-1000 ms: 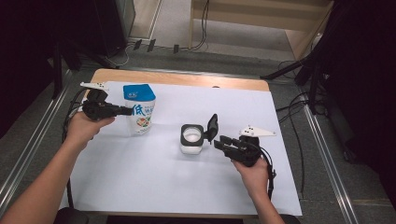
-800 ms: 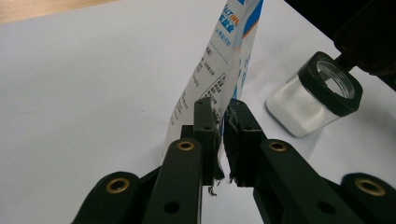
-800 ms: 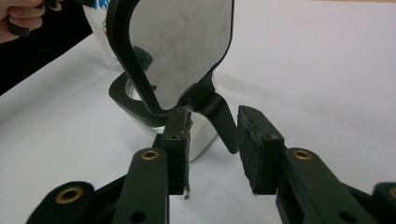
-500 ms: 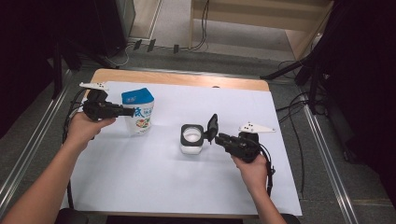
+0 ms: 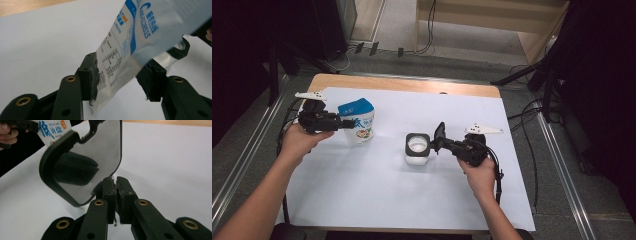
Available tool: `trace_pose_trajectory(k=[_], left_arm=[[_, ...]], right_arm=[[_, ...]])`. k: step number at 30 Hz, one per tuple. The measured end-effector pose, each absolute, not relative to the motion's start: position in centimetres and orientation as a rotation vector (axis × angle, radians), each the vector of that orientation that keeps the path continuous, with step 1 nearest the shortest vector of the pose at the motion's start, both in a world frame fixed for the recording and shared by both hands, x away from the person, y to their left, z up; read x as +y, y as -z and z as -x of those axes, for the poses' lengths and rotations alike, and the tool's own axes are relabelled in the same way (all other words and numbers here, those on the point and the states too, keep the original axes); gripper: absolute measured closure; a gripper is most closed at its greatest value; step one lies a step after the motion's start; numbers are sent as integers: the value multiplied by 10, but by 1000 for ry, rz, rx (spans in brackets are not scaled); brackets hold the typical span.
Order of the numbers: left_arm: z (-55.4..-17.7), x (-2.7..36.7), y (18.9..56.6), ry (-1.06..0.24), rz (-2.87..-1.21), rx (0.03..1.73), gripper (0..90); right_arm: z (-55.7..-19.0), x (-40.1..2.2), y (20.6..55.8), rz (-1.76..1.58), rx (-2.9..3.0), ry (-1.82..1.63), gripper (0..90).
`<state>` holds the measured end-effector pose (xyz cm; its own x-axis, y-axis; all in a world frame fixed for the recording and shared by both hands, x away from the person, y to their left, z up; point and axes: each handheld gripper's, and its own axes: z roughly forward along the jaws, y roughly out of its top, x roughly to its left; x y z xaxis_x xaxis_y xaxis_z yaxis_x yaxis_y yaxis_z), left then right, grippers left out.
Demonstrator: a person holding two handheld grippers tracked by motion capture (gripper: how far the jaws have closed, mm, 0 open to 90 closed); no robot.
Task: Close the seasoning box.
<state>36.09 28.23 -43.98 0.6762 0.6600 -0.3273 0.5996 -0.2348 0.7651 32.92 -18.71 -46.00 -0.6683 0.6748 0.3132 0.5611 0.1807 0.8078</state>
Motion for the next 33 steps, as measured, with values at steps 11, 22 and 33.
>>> trace_pose_trajectory(k=[11,22,33], left_arm=[[-338,283,443,-122,-1924,999,435],[-318,282,453,-135,-1910,1009,419],[-306,289,462,-156,-1937,1027,423]], right_arm=[[-340,-182,455,-1212,2333,-1518,878],[-342,-182,450,-1206,2342,-1520,887],[-341,-179,448,-1194,2349,-1531,887]])
